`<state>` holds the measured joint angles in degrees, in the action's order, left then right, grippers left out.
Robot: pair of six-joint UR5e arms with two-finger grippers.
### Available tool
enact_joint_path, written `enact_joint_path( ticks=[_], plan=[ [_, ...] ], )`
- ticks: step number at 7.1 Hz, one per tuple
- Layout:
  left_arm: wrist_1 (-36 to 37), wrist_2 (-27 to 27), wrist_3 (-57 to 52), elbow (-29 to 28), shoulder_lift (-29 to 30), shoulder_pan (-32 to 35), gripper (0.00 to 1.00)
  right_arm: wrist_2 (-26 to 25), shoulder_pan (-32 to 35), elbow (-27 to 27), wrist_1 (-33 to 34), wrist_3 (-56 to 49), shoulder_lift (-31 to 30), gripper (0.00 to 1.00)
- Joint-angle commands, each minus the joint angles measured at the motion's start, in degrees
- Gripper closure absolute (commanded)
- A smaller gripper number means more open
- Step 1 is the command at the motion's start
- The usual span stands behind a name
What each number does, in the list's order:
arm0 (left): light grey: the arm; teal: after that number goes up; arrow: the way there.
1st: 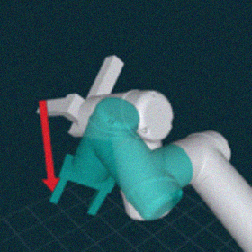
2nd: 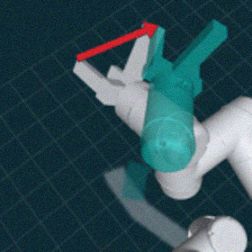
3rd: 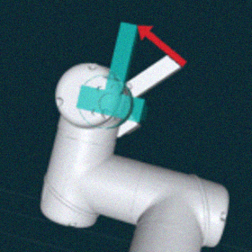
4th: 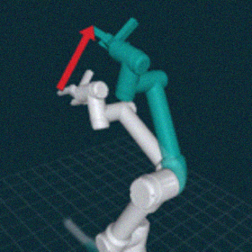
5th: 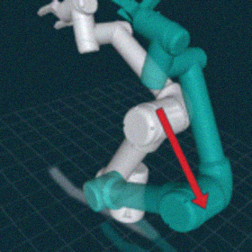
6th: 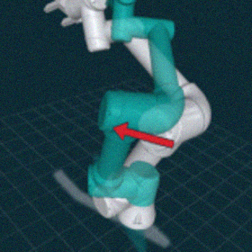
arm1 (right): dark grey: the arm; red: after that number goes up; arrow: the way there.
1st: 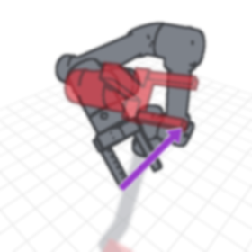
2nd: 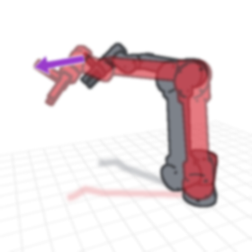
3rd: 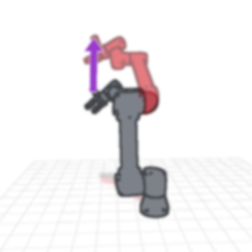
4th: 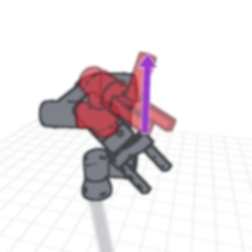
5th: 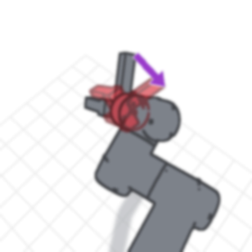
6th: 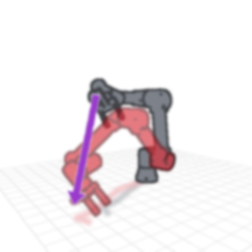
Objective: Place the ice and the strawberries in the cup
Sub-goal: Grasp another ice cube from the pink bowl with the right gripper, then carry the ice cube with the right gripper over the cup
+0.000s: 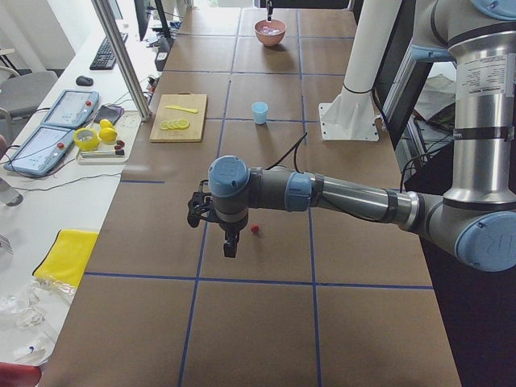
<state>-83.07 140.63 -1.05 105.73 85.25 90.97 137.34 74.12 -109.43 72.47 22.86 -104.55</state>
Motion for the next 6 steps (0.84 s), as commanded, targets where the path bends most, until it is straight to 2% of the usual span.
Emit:
enact_joint_path(
  ticks=[1,3,4,6],
  plan=[
    [-0.16,0.0,0.0,-0.69,0.0,0.0,0.0,-0.23,-6.32,-3.23,0.13,17.74,7.31,1.0],
    [-0.16,0.0,0.0,-1.05,0.0,-0.09,0.0,-2.06,-13.35,-4.04,0.3,33.4,15.83,1.0],
    [-0.16,0.09,0.0,-1.05,0.0,-0.09,0.0,-6.25,-19.13,-4.39,0.3,41.3,20.22,1.0],
    [-0.16,0.0,-0.09,-1.4,0.0,-0.09,0.0,-10.06,-27.24,-4.39,0.74,55.12,27.87,1.0]
  ],
)
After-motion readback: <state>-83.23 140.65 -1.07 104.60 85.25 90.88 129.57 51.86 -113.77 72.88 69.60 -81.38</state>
